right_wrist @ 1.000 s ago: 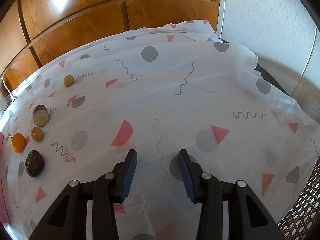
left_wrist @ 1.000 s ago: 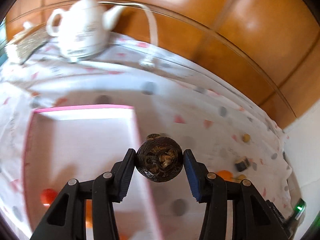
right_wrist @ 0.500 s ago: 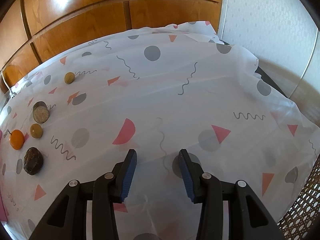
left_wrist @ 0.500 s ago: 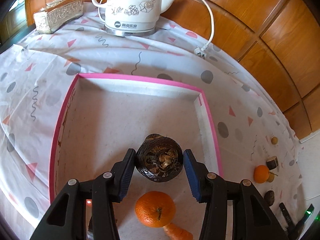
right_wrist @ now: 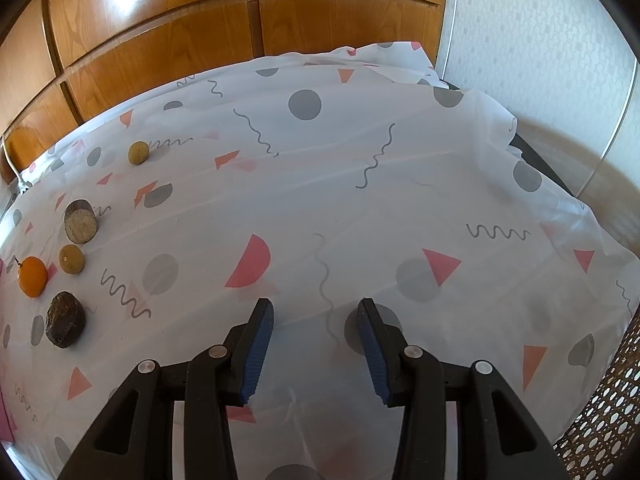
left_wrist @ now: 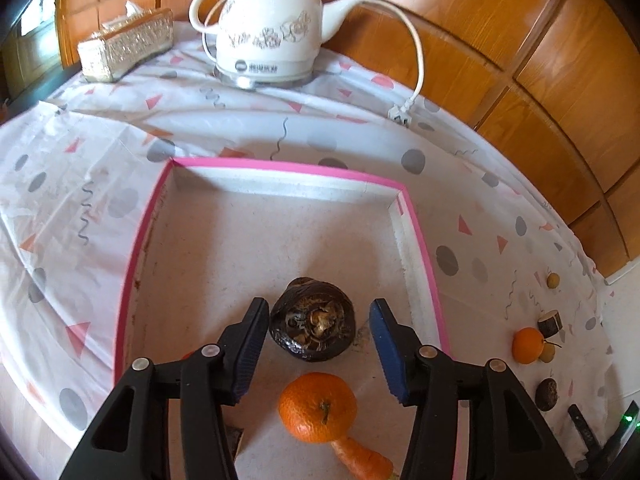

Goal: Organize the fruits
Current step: 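Carry the dark round fruit with the left tool into the tray and open, then move the right tool to the small yellow fruit and close on it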

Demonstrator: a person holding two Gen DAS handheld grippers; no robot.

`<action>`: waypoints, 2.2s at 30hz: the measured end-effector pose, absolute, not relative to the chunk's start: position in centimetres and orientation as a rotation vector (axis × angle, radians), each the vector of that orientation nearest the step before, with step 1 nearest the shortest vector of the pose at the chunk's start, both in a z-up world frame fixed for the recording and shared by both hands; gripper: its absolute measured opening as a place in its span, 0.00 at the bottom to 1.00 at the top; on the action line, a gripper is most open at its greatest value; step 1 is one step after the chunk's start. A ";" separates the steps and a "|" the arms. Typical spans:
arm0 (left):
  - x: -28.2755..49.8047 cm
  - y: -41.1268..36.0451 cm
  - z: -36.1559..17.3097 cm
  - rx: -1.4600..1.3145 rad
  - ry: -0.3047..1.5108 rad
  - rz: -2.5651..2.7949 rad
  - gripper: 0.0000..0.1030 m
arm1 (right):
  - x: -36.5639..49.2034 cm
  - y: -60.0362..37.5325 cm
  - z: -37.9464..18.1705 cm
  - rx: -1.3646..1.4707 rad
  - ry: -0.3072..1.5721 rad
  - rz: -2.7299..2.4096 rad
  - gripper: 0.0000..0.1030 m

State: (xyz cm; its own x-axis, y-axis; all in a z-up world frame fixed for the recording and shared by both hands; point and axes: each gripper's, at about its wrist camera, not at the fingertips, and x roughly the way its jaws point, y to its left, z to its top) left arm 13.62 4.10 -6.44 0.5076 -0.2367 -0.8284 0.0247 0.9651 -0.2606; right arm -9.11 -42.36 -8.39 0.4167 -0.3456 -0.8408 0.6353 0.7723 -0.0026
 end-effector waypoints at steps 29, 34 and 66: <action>2.6 6.8 -3.5 -0.193 0.884 -0.132 0.54 | -8.7 -42.0 -8.4 0.323 0.977 -0.624 0.44; 2.1 7.3 -3.3 -0.206 0.876 -0.121 0.54 | -7.6 -40.7 -7.9 0.323 0.977 -0.556 0.44; 0.9 11.5 -4.1 -0.300 0.887 0.001 0.54 | 6.2 -29.1 -8.6 0.138 1.057 -0.126 0.25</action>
